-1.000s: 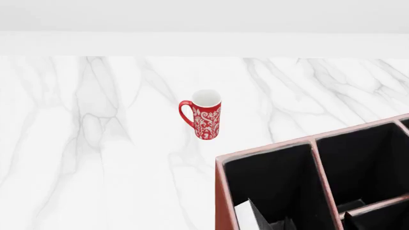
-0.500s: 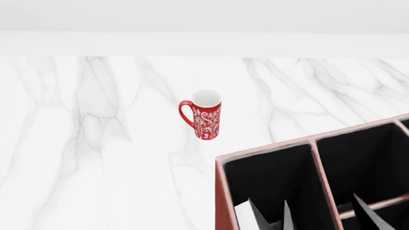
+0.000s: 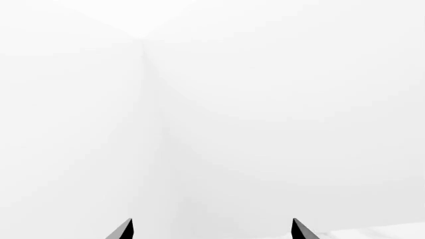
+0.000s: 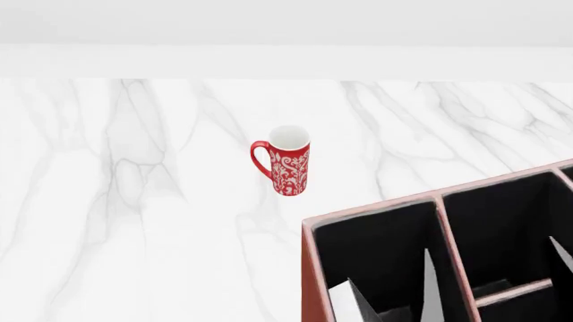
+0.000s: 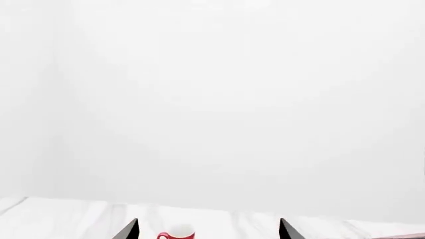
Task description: Pick up the book and place it in the left compartment of the caddy.
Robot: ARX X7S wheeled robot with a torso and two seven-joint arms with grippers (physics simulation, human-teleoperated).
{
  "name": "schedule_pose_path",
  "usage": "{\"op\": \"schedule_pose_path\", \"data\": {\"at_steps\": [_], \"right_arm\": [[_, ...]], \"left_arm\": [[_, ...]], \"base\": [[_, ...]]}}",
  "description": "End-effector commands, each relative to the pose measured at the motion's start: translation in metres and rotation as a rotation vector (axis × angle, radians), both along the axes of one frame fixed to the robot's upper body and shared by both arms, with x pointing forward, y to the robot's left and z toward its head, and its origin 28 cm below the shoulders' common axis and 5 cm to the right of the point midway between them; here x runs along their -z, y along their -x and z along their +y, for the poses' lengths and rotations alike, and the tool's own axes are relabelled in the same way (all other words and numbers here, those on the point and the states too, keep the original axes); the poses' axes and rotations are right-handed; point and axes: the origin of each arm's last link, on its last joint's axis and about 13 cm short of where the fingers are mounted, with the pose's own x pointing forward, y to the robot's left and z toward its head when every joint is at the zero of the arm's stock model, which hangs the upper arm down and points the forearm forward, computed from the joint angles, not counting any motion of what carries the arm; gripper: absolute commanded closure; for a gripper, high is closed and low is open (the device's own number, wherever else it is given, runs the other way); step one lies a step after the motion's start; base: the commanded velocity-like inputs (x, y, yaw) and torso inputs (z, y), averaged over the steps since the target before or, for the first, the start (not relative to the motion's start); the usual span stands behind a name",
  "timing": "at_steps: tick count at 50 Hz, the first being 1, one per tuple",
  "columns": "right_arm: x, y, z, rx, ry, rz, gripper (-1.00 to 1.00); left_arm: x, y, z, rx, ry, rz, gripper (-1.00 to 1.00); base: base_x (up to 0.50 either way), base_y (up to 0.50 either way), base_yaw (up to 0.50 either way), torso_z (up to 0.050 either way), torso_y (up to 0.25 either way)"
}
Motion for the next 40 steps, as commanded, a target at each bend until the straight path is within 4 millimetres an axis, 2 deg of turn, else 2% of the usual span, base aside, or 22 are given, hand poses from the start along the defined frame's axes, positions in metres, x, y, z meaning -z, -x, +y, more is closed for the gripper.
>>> {"op": "schedule_pose_path", "data": {"at_steps": [1,6,17,40], "right_arm": [[-0.019,0.014,0.003,-0.006,-0.01,-0.08,-1.0],[-0.028,0.02,0.003,-0.004,-0.014,-0.118,-1.0],[-0.045,0.036,0.018,-0.031,-0.02,-0.237,-1.0],[-0.047,0.04,0.02,-0.094,-0.015,-0.392,-1.0]], "left_arm": [[0.0,0.0,0.0,0.0,0.001,-0.001,-1.0],[0.0,-0.001,0.0,0.002,0.001,-0.001,-1.0],[0.0,0.001,0.0,0.002,0.0,-0.004,-1.0],[0.0,0.001,0.0,0.003,-0.001,-0.005,-1.0]], "base": [[0.0,0.0,0.0,0.0,0.0],[0.0,0.0,0.0,0.0,0.0],[0.0,0.0,0.0,0.0,0.0],[0.0,0.0,0.0,0.0,0.0]]}}
